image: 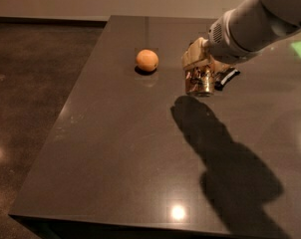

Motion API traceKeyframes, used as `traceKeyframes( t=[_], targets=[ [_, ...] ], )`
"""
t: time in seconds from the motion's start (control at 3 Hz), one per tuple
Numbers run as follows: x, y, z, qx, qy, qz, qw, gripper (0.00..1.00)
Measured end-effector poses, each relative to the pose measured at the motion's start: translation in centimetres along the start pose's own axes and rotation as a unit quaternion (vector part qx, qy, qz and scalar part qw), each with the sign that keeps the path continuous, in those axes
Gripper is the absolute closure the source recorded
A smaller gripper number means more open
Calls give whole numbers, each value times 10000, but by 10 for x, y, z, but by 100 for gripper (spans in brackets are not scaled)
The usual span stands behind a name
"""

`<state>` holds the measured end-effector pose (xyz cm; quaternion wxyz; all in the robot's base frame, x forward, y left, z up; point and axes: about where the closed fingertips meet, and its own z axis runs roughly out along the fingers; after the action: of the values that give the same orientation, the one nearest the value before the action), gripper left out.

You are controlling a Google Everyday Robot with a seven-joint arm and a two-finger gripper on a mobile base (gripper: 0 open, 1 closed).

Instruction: Place orange can upright

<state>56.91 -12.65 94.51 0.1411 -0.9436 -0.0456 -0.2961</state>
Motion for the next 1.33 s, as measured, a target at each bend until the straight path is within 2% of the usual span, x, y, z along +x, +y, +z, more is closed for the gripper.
traceKeyframes(
  t=[0.33, 0.67, 1.0, 1.33],
  targets=[
    [-2, -4, -3, 118, -10, -105, 9999, 100],
    [-2, -4, -3, 100, -5, -93, 9999, 100],
    [-9, -6, -1, 268, 69, -118, 9995, 100],
    [-22, -9, 6, 761, 227, -153, 9967, 100]
  ],
)
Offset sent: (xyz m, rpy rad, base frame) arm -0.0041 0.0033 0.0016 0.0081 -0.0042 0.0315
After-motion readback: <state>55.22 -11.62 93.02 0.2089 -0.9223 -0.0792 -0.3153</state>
